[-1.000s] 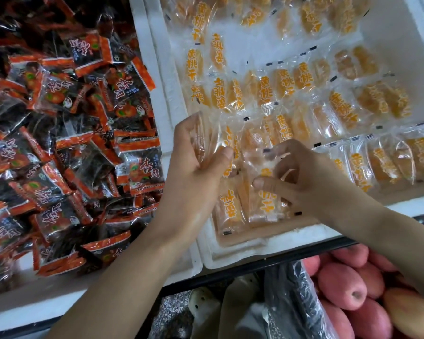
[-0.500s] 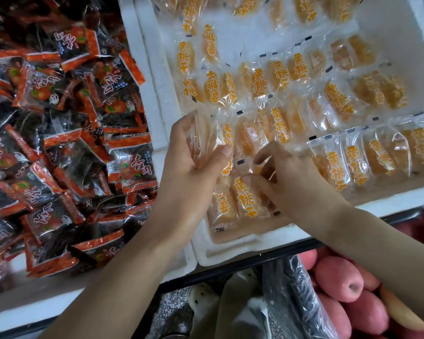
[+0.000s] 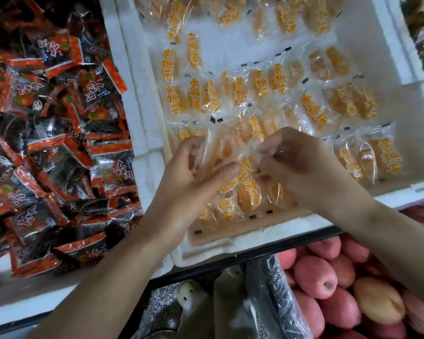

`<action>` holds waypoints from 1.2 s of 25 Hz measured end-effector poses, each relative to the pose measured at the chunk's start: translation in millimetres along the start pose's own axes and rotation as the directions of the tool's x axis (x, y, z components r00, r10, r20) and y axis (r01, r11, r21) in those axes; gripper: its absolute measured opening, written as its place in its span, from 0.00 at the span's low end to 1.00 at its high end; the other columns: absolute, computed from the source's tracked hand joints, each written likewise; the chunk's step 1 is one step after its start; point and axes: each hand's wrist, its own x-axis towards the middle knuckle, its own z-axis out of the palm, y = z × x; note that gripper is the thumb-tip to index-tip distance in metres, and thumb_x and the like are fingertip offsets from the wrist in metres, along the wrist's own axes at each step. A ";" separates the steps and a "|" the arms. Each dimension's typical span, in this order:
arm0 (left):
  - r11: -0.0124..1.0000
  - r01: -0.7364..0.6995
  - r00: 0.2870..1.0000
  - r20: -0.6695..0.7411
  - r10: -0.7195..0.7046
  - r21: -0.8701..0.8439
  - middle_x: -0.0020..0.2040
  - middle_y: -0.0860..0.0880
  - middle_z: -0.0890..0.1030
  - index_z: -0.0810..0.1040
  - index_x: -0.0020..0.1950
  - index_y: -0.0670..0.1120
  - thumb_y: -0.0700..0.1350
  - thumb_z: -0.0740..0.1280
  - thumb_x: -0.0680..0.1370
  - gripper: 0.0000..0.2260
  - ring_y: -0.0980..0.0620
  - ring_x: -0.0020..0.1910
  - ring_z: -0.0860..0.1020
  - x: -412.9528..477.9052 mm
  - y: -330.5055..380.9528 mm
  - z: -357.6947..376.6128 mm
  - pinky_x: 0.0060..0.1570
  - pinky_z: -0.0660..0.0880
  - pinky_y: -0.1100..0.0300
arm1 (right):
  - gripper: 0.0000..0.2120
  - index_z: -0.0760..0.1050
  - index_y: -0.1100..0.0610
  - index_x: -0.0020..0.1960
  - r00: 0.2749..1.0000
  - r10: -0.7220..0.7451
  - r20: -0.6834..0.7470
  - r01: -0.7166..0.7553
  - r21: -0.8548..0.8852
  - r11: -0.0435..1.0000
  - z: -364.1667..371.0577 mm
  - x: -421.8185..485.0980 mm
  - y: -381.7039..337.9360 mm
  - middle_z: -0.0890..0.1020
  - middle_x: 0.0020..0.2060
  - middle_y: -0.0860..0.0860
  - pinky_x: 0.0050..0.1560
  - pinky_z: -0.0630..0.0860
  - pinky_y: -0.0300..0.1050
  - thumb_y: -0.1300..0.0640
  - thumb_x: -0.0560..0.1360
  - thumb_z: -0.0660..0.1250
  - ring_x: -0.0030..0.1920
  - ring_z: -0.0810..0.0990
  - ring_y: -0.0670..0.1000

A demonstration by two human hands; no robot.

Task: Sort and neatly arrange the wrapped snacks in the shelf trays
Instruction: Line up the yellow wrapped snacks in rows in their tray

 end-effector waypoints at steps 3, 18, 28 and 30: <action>1.000 0.002 1.000 0.017 -0.002 0.012 0.47 0.63 0.82 0.73 0.56 0.55 0.47 0.72 0.68 0.18 0.64 0.48 0.81 3.2 10.3 4.4 0.43 0.78 0.67 | 0.11 0.70 0.52 0.46 0.994 -0.104 -0.027 0.104 -0.012 0.995 -13.9 -5.1 0.6 0.78 0.37 0.44 0.42 0.78 0.35 0.65 0.72 0.69 0.40 0.81 0.45; 0.974 0.088 0.967 -0.254 -0.032 0.211 0.39 0.49 0.70 0.70 0.52 0.52 0.53 0.58 0.80 0.07 0.59 0.35 0.70 5.0 19.9 9.4 0.36 0.69 0.76 | 0.11 0.70 0.53 0.51 0.996 0.064 0.068 -0.023 -0.485 0.874 -22.2 6.2 16.1 0.76 0.35 0.41 0.37 0.69 0.28 0.58 0.73 0.70 0.35 0.74 0.38; 0.977 0.156 0.961 -0.251 -0.117 0.145 0.57 0.55 0.79 0.70 0.68 0.54 0.46 0.64 0.79 0.17 0.58 0.52 0.79 4.0 0.4 4.5 0.58 0.72 0.60 | 0.05 0.70 0.50 0.53 0.978 -0.061 0.199 0.193 -0.752 0.631 -5.2 -8.0 23.5 0.75 0.48 0.45 0.42 0.74 0.46 0.53 0.78 0.60 0.45 0.77 0.50; 0.990 0.101 0.977 -0.199 -0.079 0.102 0.50 0.51 0.82 0.74 0.61 0.53 0.42 0.64 0.78 0.12 0.56 0.45 0.81 4.3 3.6 8.0 0.51 0.76 0.63 | 0.10 0.69 0.51 0.58 0.974 -0.179 0.139 0.225 -0.483 0.846 -8.2 -5.3 21.2 0.75 0.48 0.46 0.43 0.75 0.46 0.57 0.78 0.62 0.43 0.77 0.47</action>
